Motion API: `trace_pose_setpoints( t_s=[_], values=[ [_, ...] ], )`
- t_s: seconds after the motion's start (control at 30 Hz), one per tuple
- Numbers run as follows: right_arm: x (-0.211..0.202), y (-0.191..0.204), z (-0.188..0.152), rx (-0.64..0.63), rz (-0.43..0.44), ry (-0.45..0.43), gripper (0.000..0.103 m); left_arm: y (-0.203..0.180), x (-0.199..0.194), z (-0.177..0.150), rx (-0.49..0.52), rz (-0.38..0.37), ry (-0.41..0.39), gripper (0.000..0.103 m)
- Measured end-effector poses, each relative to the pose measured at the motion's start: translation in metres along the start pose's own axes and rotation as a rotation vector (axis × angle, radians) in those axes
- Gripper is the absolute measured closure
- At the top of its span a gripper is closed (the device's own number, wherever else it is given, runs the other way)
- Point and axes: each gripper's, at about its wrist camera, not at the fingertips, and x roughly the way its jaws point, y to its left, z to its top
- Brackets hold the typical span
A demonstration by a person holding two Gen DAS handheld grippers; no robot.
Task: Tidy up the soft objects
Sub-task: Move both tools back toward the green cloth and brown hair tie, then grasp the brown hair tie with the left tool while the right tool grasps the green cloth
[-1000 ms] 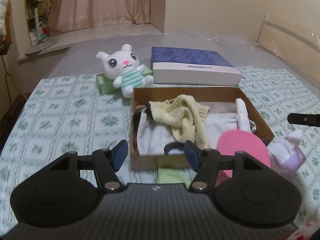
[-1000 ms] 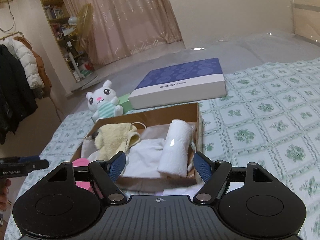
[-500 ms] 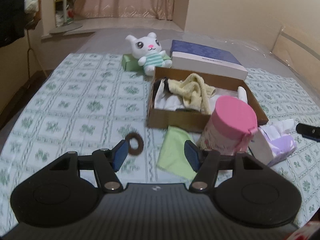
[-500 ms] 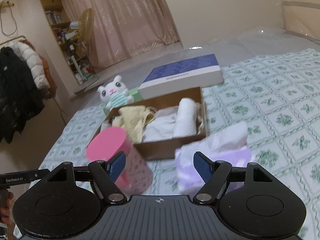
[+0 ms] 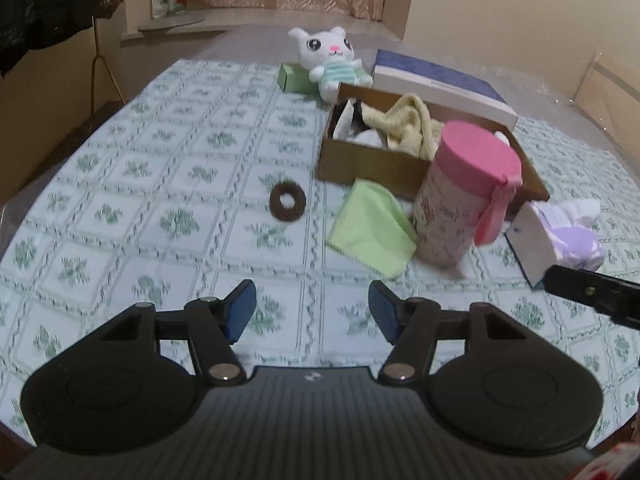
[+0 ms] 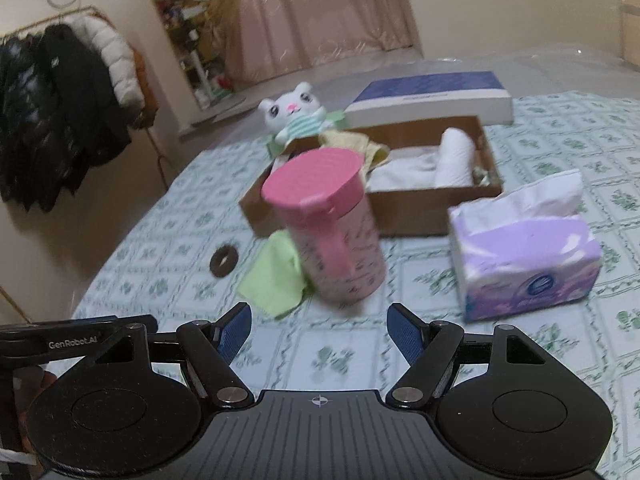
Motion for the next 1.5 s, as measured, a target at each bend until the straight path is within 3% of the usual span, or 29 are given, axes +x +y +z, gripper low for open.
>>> trace_pose_setpoints(
  t_s=[0.33, 0.7, 0.9, 1.13, 1.3, 1.5],
  values=[
    [0.035, 0.022, -0.021, -0.06, 0.006, 0.065, 0.029, 0.008, 0.011, -0.02, -0.003, 0.037, 0.033, 0.043],
    [0.074, 0.043, -0.023, -0.154, -0.009, 0.054, 0.029, 0.019, 0.031, -0.022, 0.008, 0.051, 0.03, 0.043],
    [0.103, 0.05, -0.023, -0.155, -0.022, 0.039, 0.029, 0.026, 0.047, -0.015, 0.053, 0.043, -0.006, 0.044],
    [0.141, 0.056, -0.015, -0.139, -0.043, 0.008, 0.039, 0.041, 0.077, -0.001, 0.071, -0.012, -0.026, 0.051],
    [0.158, 0.066, -0.014, -0.152, -0.097, -0.024, 0.041, 0.051, 0.097, 0.009, 0.098, -0.045, -0.04, 0.053],
    [0.173, 0.067, -0.026, -0.117, -0.231, 0.002, 0.041, 0.058, 0.116, 0.021, 0.14, -0.059, -0.037, 0.055]
  ],
)
